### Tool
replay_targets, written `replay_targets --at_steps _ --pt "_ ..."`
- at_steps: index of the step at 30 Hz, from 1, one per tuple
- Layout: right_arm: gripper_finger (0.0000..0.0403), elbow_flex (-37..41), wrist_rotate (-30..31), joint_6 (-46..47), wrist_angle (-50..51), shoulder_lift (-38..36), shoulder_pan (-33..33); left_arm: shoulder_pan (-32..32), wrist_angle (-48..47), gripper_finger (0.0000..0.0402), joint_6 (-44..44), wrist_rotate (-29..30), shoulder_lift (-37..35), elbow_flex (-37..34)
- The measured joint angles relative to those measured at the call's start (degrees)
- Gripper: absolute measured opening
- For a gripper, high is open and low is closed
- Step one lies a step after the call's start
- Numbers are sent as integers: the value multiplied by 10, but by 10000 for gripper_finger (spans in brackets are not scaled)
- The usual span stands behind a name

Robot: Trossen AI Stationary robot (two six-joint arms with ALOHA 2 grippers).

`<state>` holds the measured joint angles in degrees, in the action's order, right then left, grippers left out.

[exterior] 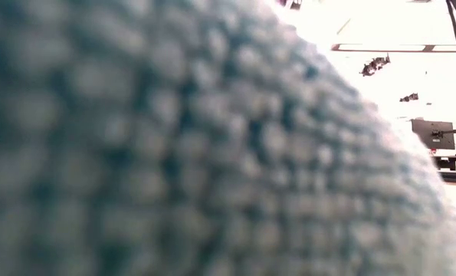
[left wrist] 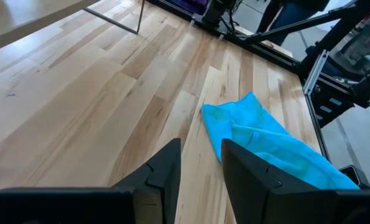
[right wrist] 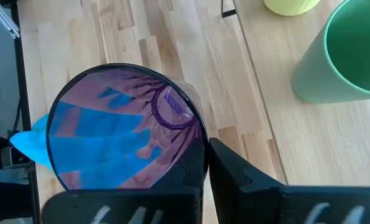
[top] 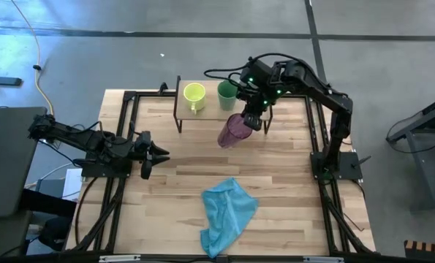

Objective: Stack small to large cups/mugs on shelf
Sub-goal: Put the violet cup on the shelf

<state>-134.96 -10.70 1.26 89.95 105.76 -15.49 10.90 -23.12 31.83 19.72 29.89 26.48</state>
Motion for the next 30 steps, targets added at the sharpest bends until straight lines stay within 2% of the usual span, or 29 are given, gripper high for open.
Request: replay_targets --at_steps 12,21,26,30 --pt "0 0 1 -2 -79 -47 0 0 2 104 1 3 0 0" --pt "0 0 28 -18 -154 -97 0 0 2 104 1 3 0 0" --pt "0 0 -22 -41 -191 -117 0 0 2 104 1 3 0 0" --pt "0 0 -100 -64 -195 -126 -8 0 2 104 1 3 0 0"
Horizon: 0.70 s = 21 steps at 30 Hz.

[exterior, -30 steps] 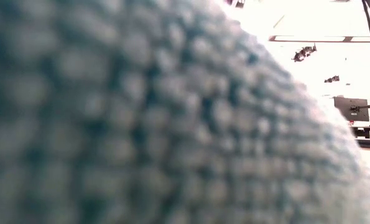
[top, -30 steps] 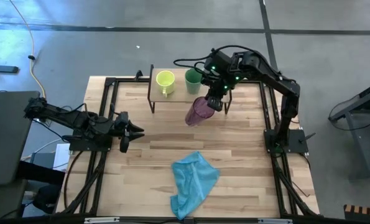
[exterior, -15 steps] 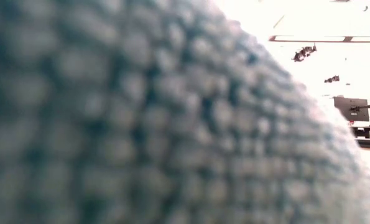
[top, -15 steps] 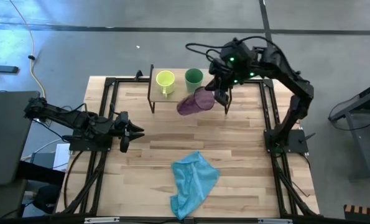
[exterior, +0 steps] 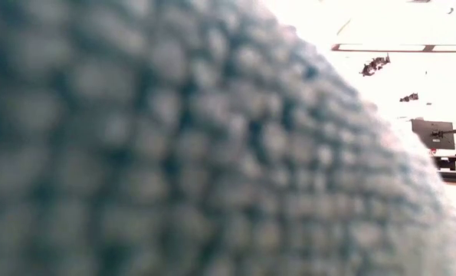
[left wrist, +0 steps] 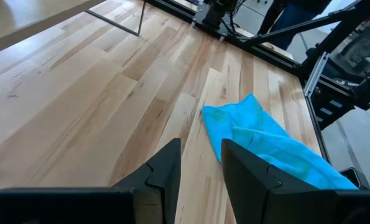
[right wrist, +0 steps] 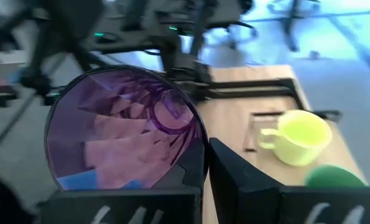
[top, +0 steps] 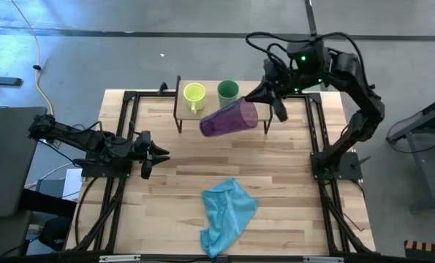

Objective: Stack small to large cups/mugs on shelf
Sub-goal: Put the violet cup on the shelf

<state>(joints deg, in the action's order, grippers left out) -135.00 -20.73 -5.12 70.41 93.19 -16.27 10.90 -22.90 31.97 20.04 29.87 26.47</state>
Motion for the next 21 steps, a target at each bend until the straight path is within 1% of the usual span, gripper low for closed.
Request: replay_targets --at_steps 3,7,9,12,15,21 --pt "0 0 -64 -25 1 -3 -5 0 0 104 0 0 0 0" --pt "0 0 -166 -42 10 -6 -16 0 0 104 0 0 0 0" --pt "0 0 -198 -37 28 -7 -24 0 0 104 0 0 0 0" --pt "0 0 -195 -29 93 -11 -42 0 0 104 0 0 0 0" --pt "0 0 -164 -28 146 -12 -53 0 0 104 0 1 0 0" --pt "0 0 -126 -26 197 -15 -64 0 0 104 0 13 0 0"
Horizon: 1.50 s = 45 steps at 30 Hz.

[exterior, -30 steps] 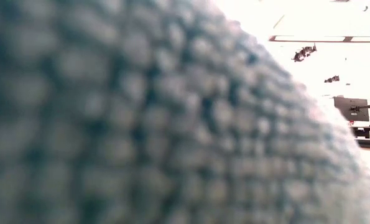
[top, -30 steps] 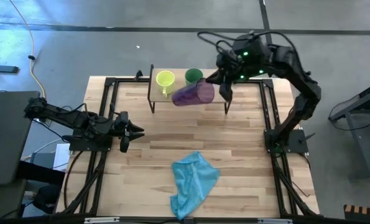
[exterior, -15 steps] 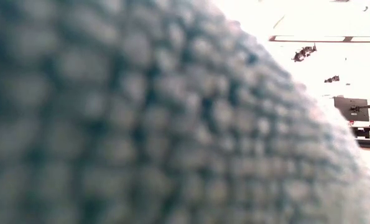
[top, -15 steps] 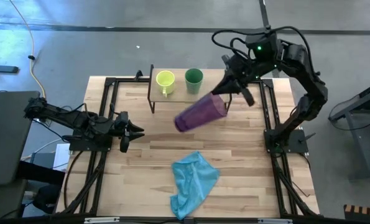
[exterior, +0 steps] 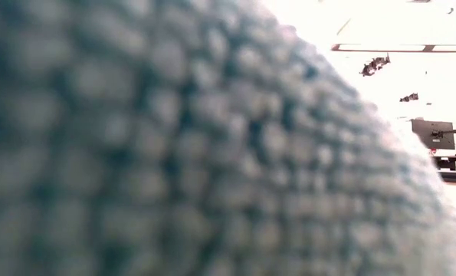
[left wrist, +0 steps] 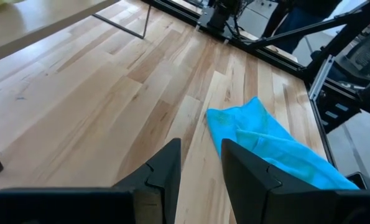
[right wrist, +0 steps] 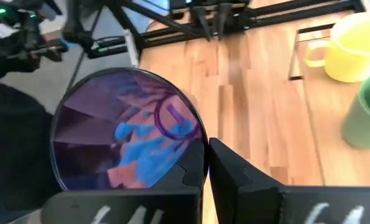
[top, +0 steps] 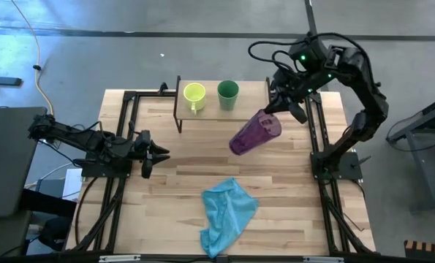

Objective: Stack small to large cups/mugs on shelf
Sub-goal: Put the violet cup on the shelf

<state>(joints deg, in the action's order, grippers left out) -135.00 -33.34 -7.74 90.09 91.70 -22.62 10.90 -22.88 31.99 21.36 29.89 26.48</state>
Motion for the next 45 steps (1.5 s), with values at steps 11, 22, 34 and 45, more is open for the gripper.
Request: replay_targets --at_steps 11,22,34,45 --pt "0 0 86 13 -1 0 -23 0 1 104 4 3 0 0" --pt "0 1 251 98 -1 0 -37 0 1 104 10 3 0 0" --pt "0 1 358 198 -1 -23 -37 0 1 104 14 3 0 0" --pt "0 1 409 244 -1 -36 -59 0 0 104 13 2 0 0"
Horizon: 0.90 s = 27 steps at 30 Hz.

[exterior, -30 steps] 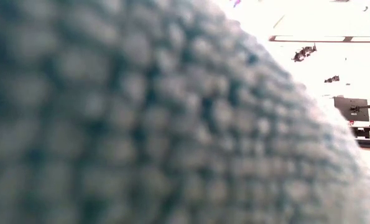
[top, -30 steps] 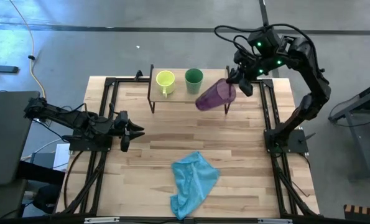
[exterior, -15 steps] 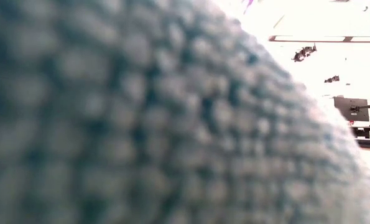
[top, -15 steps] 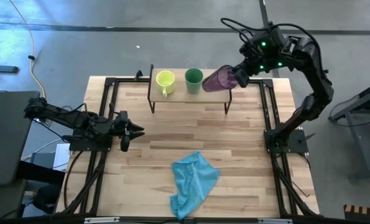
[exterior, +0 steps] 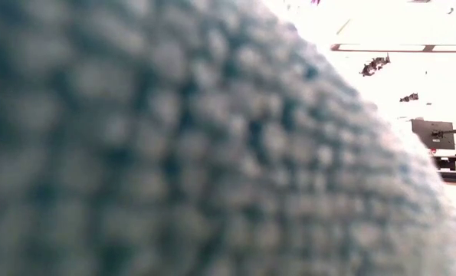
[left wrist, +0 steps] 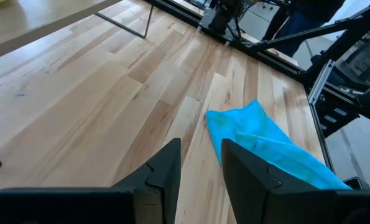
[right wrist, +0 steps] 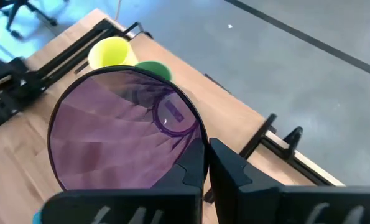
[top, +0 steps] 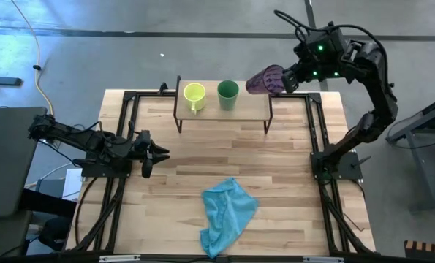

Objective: Stack small to large cups/mugs on shelf
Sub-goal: Put the violet cup on the shelf

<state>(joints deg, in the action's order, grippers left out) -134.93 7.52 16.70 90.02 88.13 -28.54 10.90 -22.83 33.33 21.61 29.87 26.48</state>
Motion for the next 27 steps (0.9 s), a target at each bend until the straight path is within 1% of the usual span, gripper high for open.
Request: replay_targets --at_steps 6,12,17,21,25,27 --pt "0 1 -1 -1 0 12 -28 0 0 104 1 -1 0 0" --pt "0 1 -43 -41 0 33 -50 0 3 104 1 -2 0 0" --pt "0 2 -58 -76 0 49 -70 0 3 104 7 -2 0 0" --pt "0 4 -64 -87 -1 59 -89 0 3 104 13 -2 0 0" --pt "0 41 -67 -93 0 58 -105 0 3 104 15 -2 0 0" --pt "0 65 -79 -98 0 59 -112 0 3 104 15 -2 0 0"
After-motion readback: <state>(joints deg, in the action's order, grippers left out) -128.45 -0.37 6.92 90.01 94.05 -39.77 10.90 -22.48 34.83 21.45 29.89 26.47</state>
